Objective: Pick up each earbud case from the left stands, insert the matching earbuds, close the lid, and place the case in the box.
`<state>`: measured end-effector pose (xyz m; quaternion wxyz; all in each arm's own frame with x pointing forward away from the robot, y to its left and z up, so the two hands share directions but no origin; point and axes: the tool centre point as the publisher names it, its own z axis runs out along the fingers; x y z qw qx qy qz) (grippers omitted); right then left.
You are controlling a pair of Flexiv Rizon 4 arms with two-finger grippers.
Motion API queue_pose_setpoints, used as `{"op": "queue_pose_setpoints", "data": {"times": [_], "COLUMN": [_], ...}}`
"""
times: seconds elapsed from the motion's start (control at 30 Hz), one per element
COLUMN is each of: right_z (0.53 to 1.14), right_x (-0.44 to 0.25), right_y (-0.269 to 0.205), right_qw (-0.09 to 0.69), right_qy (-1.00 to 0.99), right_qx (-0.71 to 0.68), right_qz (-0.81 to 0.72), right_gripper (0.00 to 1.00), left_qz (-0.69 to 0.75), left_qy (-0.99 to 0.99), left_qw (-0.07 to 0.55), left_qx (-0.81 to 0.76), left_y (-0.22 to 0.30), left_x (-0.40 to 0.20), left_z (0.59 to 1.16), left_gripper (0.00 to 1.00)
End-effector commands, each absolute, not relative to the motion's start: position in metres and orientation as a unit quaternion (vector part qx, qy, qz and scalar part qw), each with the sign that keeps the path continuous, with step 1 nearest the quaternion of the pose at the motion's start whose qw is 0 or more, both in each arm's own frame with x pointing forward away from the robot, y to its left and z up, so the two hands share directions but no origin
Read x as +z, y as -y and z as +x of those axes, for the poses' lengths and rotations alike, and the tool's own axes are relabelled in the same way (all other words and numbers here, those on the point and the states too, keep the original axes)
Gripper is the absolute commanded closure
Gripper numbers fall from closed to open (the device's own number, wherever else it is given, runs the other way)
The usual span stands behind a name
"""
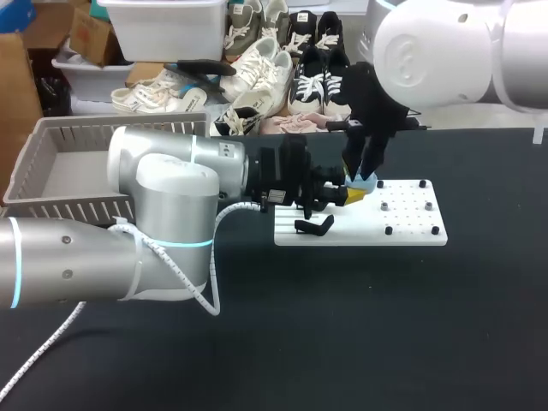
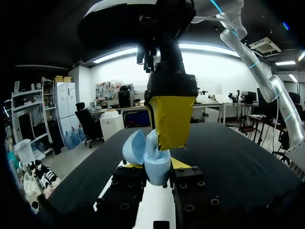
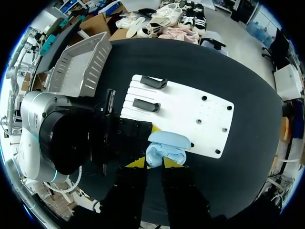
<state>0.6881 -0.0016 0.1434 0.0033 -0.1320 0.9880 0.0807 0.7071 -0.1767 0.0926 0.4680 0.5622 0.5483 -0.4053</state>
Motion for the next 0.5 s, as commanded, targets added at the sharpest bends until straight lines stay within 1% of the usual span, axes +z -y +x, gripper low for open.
{"op": "queue_pose_setpoints", "data": {"times": [0.03, 0.4, 0.5], "right_z": [0.6913, 0.6927, 0.6925], "right_x": [0.1433, 0.1441, 0.1439], "right_y": [0.0006, 0.0011, 0.001], "right_qw": [0.0, 0.002, 0.002], "right_qy": [-0.988, -0.988, -0.988], "right_qx": [0.078, 0.066, 0.062], "right_qz": [-0.134, -0.141, -0.143], "right_gripper": [1.0, 1.0, 0.98], "left_qz": [0.562, 0.562, 0.562], "left_qy": [-0.547, -0.547, -0.547], "left_qw": [0.47, 0.47, 0.47], "left_qx": [-0.405, -0.405, -0.405], "left_y": [0.1764, 0.1764, 0.1764], "left_x": [0.0923, 0.0923, 0.0923], "left_z": [0.7066, 0.7066, 0.7066], "left_gripper": [1.0, 1.0, 1.0]}}
